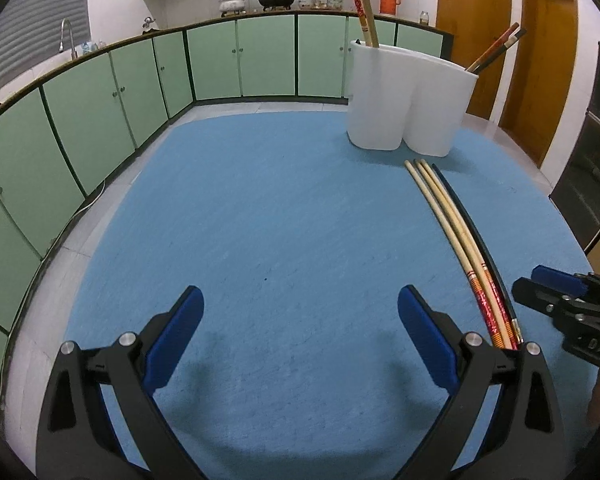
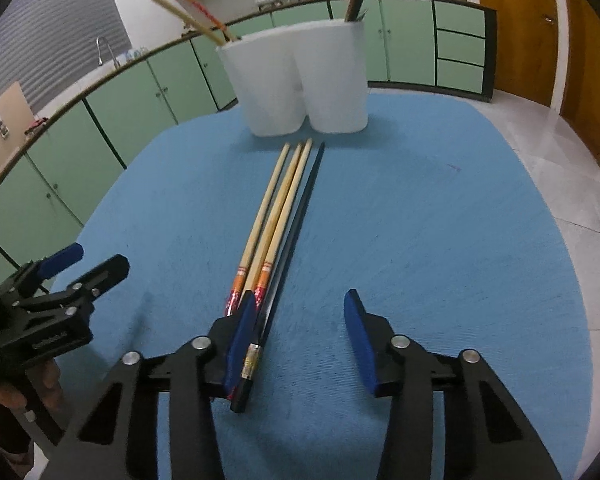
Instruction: Organize utensils
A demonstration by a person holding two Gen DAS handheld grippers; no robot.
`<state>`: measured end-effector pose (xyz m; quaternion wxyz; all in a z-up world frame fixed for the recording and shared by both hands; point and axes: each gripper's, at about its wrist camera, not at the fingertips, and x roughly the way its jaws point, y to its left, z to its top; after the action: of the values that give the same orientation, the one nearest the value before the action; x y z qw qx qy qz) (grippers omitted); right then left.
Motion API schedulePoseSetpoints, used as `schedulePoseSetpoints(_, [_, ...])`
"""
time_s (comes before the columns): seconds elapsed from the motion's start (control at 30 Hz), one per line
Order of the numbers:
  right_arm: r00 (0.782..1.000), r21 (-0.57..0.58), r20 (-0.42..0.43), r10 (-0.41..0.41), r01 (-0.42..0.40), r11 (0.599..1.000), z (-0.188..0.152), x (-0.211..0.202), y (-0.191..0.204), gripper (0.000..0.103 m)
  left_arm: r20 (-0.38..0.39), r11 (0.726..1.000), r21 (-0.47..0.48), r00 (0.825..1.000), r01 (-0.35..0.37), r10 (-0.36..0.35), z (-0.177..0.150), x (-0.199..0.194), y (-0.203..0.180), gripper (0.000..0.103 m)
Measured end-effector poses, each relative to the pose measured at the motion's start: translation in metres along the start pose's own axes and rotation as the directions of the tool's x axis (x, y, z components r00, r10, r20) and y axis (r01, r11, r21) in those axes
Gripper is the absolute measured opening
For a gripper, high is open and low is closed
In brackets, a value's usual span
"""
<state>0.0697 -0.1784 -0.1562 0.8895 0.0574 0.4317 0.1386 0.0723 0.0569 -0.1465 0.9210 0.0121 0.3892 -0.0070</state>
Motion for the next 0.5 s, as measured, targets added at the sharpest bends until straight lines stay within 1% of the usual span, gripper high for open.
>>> schedulePoseSetpoints(0.03, [1.0, -0.006, -0.009, -0.004, 0.004, 1.0, 0.0, 0.003, 0.001, 0.039, -0.001, 1.0, -0.001, 1.0, 0.001, -0.001, 0.0, 0.0, 0.0, 0.095])
schedulePoseSetpoints(0.07, [1.0, -0.012, -0.013, -0.006, 0.006, 1.0, 0.0, 0.005, 0.002, 0.038, -0.003, 1.0, -0.003, 1.0, 0.003, -0.003, -0.001, 0.0, 0.001, 0.095])
schedulePoseSetpoints(0.13, [1.0, -0.026, -0.013, -0.009, 0.009, 1.0, 0.001, 0.007, 0.005, 0.033, -0.004, 1.0, -0.005, 1.0, 0.007, -0.007, 0.0, 0.001, 0.0, 0.095])
schedulePoseSetpoints(0.27, [1.0, -0.056, -0.018, -0.019, 0.018, 0.998, 0.002, 0.01, 0.011, 0.026, -0.002, 1.0, -0.006, 1.0, 0.013, -0.013, 0.002, 0.001, -0.004, 0.095])
schedulePoseSetpoints(0.33, [1.0, -0.067, -0.021, -0.014, 0.012, 0.998, 0.001, 0.009, 0.012, 0.021, -0.002, 1.0, -0.006, 1.0, 0.018, -0.018, 0.002, 0.001, -0.005, 0.095])
schedulePoseSetpoints(0.5, [0.999, -0.055, -0.04, -0.022, 0.02, 0.998, -0.001, 0.006, 0.01, 0.016, 0.0, 1.0, 0.002, 1.0, 0.022, -0.022, 0.001, -0.001, -0.009, 0.095])
